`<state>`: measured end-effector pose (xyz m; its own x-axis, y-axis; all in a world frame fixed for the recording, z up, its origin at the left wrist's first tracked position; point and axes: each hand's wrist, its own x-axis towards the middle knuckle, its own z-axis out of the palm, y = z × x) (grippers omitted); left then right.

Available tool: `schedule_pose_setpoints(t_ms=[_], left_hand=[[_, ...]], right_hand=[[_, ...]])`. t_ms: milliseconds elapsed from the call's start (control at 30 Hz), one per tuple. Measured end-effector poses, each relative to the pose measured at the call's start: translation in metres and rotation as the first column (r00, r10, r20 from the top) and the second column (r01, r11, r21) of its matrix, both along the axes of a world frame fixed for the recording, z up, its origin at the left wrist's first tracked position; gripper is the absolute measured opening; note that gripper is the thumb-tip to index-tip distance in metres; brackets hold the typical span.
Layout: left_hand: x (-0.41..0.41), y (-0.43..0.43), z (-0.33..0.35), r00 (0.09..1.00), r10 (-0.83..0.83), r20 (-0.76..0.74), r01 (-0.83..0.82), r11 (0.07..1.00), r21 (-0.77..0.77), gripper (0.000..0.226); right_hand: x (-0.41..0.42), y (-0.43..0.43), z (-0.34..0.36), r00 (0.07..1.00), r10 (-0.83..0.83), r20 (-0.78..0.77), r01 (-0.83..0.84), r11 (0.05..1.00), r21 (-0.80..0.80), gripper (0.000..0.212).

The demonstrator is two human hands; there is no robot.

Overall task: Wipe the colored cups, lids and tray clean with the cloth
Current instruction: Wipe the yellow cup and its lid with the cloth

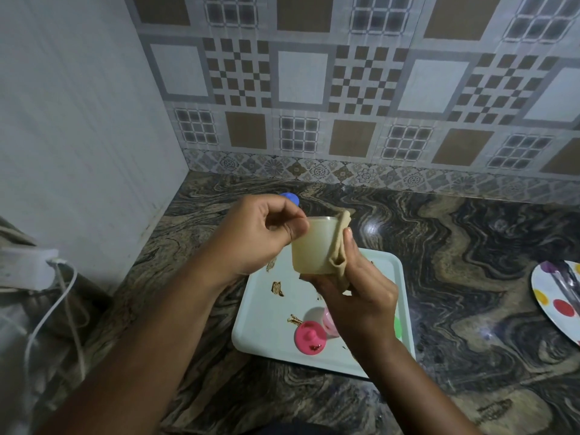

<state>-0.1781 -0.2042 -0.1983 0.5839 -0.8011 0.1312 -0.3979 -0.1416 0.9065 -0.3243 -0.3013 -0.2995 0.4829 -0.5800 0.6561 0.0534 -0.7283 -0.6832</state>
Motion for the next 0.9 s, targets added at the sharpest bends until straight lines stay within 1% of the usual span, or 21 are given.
schedule_pose_setpoints(t_ms=[33, 67, 100, 167, 200, 267, 300, 333, 400, 433, 467, 533, 567, 600, 633, 667, 700, 767, 800, 833, 900], left_hand=[[-0.003, -0.001, 0.002, 0.995, 0.007, 0.098, -0.011, 0.999, 0.034, 0.012], [-0.006, -0.001, 0.002, 0.982, 0.017, 0.186, -0.027, 0.998, 0.052, 0.014], [-0.011, -0.001, 0.003, 0.97, 0.027, 0.24, -0.039, 0.998, 0.046, 0.014], [-0.016, -0.003, 0.001, 0.969, 0.043, 0.241, -0.04, 0.999, -0.018, 0.006], [-0.016, -0.003, -0.002, 0.981, 0.04, 0.187, -0.033, 0.999, -0.041, 0.004], [-0.01, -0.002, -0.005, 1.0, 0.004, -0.029, -0.005, 0.999, -0.046, 0.023], [-0.008, -0.001, -0.007, 0.991, -0.007, -0.13, 0.001, 0.999, -0.048, 0.026], [-0.006, -0.001, -0.008, 0.98, -0.01, -0.197, -0.001, 0.999, -0.053, 0.024], [-0.004, 0.0, -0.006, 0.977, 0.011, -0.211, -0.022, 0.998, -0.05, 0.011], [-0.003, -0.001, -0.005, 0.984, 0.026, -0.175, -0.032, 0.999, -0.034, 0.007], [-0.003, -0.001, -0.004, 0.996, 0.032, -0.089, -0.032, 0.999, -0.002, 0.01], [-0.006, -0.001, -0.001, 0.988, 0.018, 0.156, -0.032, 0.996, 0.085, 0.015], [-0.01, -0.001, 0.0, 0.967, 0.023, 0.254, -0.048, 0.994, 0.095, 0.015], [-0.015, -0.001, 0.001, 0.952, 0.036, 0.305, -0.064, 0.995, 0.082, 0.012], [-0.019, -0.001, 0.001, 0.948, 0.052, 0.315, -0.073, 0.996, 0.057, 0.009], [-0.02, -0.001, -0.001, 0.957, 0.06, 0.286, -0.069, 0.997, 0.024, 0.006], [-0.02, 0.0, -0.002, 0.975, 0.055, 0.216, -0.054, 0.999, -0.009, 0.007], [-0.013, 0.004, -0.005, 0.999, 0.027, 0.019, -0.026, 0.998, -0.05, 0.02], [-0.01, 0.006, -0.006, 0.999, 0.016, -0.049, -0.019, 0.998, -0.059, 0.023], [-0.008, 0.007, -0.006, 0.996, 0.01, -0.084, -0.016, 0.998, -0.068, 0.023], [-0.006, 0.008, -0.005, 0.997, 0.017, -0.075, -0.023, 0.997, -0.077, 0.016]], right_hand=[[0.0, -0.001, -0.001, 0.999, -0.032, -0.008, 0.031, 0.99, -0.135, 0.067], [0.001, -0.002, -0.003, 0.999, -0.046, -0.004, 0.044, 0.977, -0.208, 0.066], [0.001, -0.002, -0.002, 0.999, -0.047, 0.001, 0.045, 0.972, -0.231, 0.066], [0.001, -0.003, -0.005, 0.999, -0.044, -0.001, 0.043, 0.985, -0.167, 0.067], [-0.001, -0.003, -0.005, 0.999, -0.041, -0.004, 0.041, 0.996, -0.079, 0.067], [-0.003, 0.0, 0.002, 0.999, -0.008, 0.033, 0.002, 0.985, 0.171, 0.068], [-0.004, 0.0, 0.004, 0.997, 0.014, 0.07, -0.031, 0.967, 0.253, 0.073], [-0.004, -0.001, 0.004, 0.995, 0.025, 0.098, -0.052, 0.958, 0.283, 0.073], [-0.004, 0.0, 0.005, 0.996, 0.024, 0.082, -0.041, 0.978, 0.206, 0.064], [-0.003, 0.002, 0.005, 0.999, 0.009, 0.037, -0.013, 0.993, 0.118, 0.062], [-0.002, 0.002, 0.004, 1.0, 0.005, -0.004, -0.004, 1.0, 0.021, 0.064], [0.0, 0.0, -0.004, 0.999, 0.009, -0.045, -0.014, 0.994, -0.105, 0.07], [0.0, 0.0, -0.009, 0.999, 0.005, -0.048, -0.01, 0.993, -0.117, 0.072], [0.0, -0.001, -0.013, 0.999, 0.001, -0.051, -0.007, 0.995, -0.104, 0.073], [-0.001, 0.0, -0.014, 0.999, 0.002, -0.051, -0.005, 0.997, -0.071, 0.07], [-0.001, 0.0, -0.012, 0.999, -0.003, -0.043, 0.002, 1.0, -0.024, 0.066], [-0.002, 0.001, -0.011, 0.999, -0.011, -0.031, 0.012, 0.999, 0.031, 0.061], [-0.003, 0.002, -0.005, 1.0, -0.002, 0.018, 0.0, 0.99, 0.14, 0.058], [-0.003, 0.002, -0.003, 0.999, 0.023, 0.043, -0.031, 0.982, 0.185, 0.059], [-0.003, 0.001, -0.001, 0.997, 0.051, 0.052, -0.061, 0.976, 0.208, 0.061], [-0.003, 0.0, 0.001, 0.997, 0.068, 0.037, -0.073, 0.984, 0.16, 0.066]])
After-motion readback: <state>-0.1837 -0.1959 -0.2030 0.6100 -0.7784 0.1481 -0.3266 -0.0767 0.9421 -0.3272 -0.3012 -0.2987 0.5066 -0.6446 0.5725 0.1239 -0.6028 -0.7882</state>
